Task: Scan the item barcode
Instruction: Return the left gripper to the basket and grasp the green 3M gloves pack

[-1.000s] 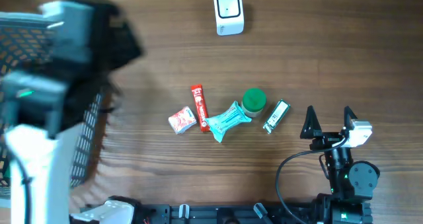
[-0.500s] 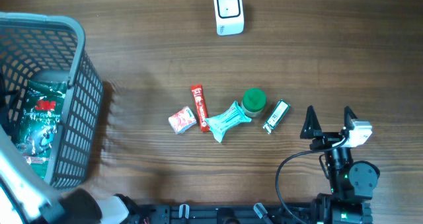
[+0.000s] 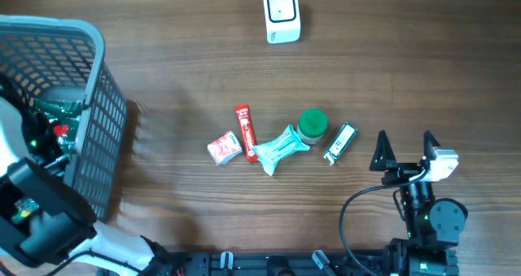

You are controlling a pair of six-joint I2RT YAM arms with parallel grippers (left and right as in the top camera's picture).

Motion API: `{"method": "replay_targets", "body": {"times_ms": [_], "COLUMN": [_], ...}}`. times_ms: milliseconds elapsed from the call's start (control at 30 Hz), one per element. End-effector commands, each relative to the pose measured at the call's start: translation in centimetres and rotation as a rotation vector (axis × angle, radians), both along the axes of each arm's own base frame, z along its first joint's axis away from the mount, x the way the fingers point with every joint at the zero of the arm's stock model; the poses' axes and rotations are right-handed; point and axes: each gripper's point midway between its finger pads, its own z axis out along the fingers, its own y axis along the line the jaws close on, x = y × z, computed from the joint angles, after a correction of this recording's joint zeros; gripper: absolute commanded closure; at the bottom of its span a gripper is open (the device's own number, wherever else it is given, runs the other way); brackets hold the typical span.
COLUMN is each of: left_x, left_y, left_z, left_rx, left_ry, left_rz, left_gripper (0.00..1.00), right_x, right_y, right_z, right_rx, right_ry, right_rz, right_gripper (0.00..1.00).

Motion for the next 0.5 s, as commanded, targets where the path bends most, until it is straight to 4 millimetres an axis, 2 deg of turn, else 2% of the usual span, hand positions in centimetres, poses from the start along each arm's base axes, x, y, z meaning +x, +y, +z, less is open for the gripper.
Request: {"method": "replay_targets", "body": {"times_ms": [0,67,267,367,467], "left_x": [-0.6,-0.6,0.3,0.3,-0.4], "left_y": [0.5,1.4,2.3,2.3,1.9], "left_z": [-2.3,-3.0,-3.7,-4.3,-5.9], "left_rx": [0.054,0.108,0.149,0.142,0.117], "left_ry": [-0.012,-0.017,-0.069,-0.06,-0.011], "left_rz": [0.218,0.219,0.258,0.267,0.267], "left_gripper": [0.0,0.0,0.0,0.0,0.0], "right_x": [0.0,0.0,0.0,0.0,0.0], "right_y": [0.0,0.0,0.0,0.0,0.0], "right_z": [0.2,0.2,0.2,0.2,0.2], "right_rx": [-0.019,-0.019,-0.019,-0.019,-0.019], "right_ry": [-0.009,-0.009,-0.009,-0.009,-0.009], "right_rz": [-0.002,-0.002,-0.002,-0.002,-0.002], "right_gripper": [0.0,0.0,0.0,0.0,0.01]}}
